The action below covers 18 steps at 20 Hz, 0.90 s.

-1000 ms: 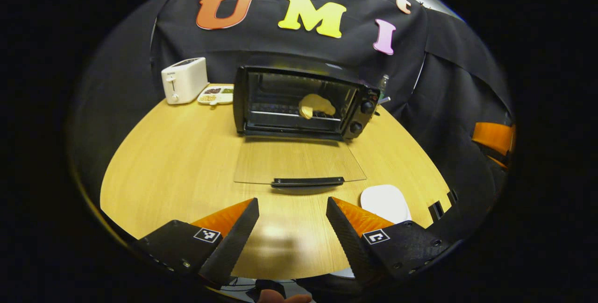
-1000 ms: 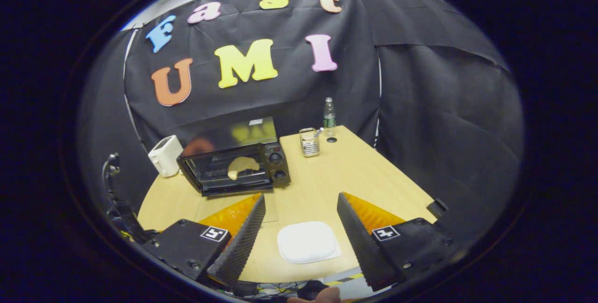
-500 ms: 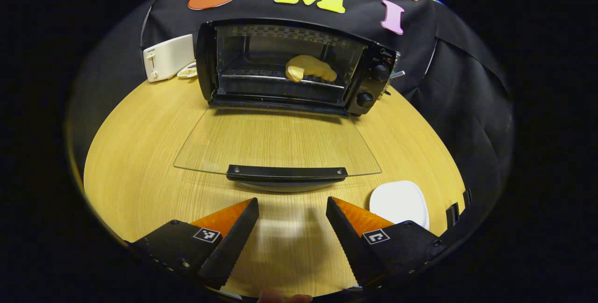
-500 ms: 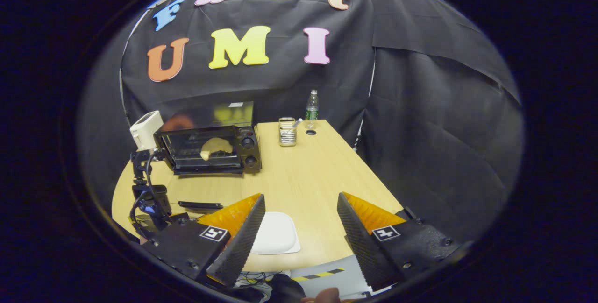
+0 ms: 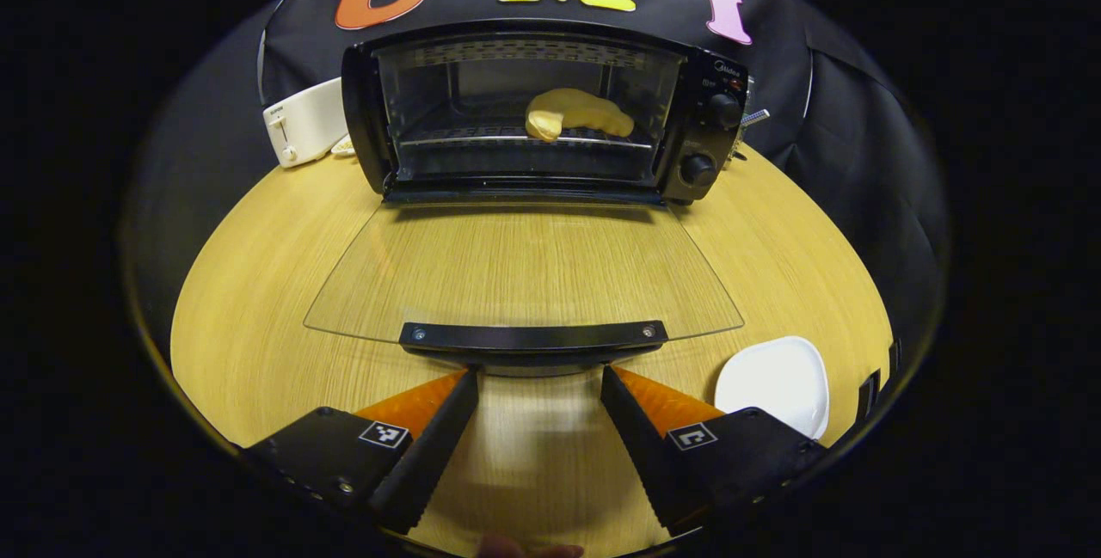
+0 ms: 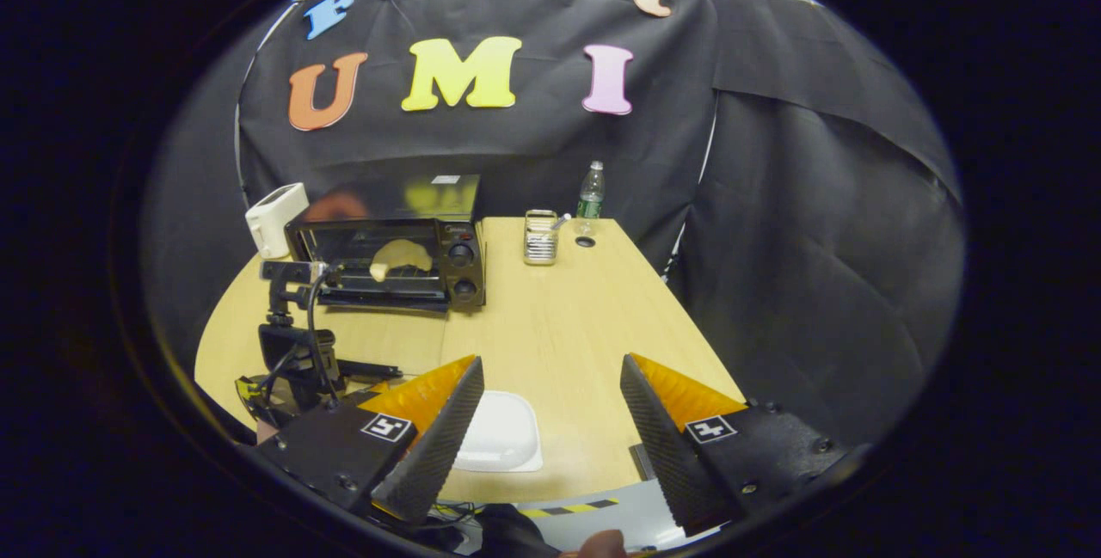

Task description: Open the electric oven with the left hand, put the food in, and close the electric oven.

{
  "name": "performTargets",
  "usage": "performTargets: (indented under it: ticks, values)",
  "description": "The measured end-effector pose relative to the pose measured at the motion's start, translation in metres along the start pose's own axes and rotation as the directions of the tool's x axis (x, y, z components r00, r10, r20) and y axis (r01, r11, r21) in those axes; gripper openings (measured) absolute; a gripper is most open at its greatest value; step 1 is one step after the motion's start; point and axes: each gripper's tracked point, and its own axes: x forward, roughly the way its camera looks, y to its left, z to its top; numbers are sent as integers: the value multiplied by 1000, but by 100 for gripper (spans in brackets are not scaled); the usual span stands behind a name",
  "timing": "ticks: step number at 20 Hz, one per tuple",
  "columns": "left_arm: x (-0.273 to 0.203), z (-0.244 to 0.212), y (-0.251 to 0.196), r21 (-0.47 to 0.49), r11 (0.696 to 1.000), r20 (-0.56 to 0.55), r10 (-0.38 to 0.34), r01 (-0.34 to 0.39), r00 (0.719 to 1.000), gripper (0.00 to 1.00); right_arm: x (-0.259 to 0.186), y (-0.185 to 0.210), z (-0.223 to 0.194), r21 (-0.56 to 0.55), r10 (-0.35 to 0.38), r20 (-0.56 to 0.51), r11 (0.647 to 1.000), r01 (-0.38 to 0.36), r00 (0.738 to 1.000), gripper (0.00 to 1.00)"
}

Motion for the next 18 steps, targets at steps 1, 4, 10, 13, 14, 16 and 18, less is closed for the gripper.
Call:
performTargets:
  ticks: [1,4,10,13,14,16,18]
  values:
    - [-4,4,0,1,1000,11,1,-1,1000,93,2,0,2,8,1,6,1000,-1,1000,100]
    - [-17,20,0,7,1000,42,4,-4,999,93,3,-3,5,35,2,13,999,-3,1000,100]
    - [-40,88,1,72,997,183,-8,-5,983,96,4,-1,4,94,21,20,995,-23,1000,100]
    - [-37,139,6,97,995,274,-6,-21,962,96,3,-1,6,88,34,32,995,-37,999,100]
    - [-36,155,7,97,995,294,-4,-25,956,96,2,-1,9,93,40,38,995,-44,998,100]
    - [-40,186,6,85,996,338,-2,-28,941,96,3,-3,16,97,55,50,994,-60,997,97]
    - [-46,208,4,53,998,374,7,-29,928,96,5,-8,27,93,70,71,993,-76,995,97]
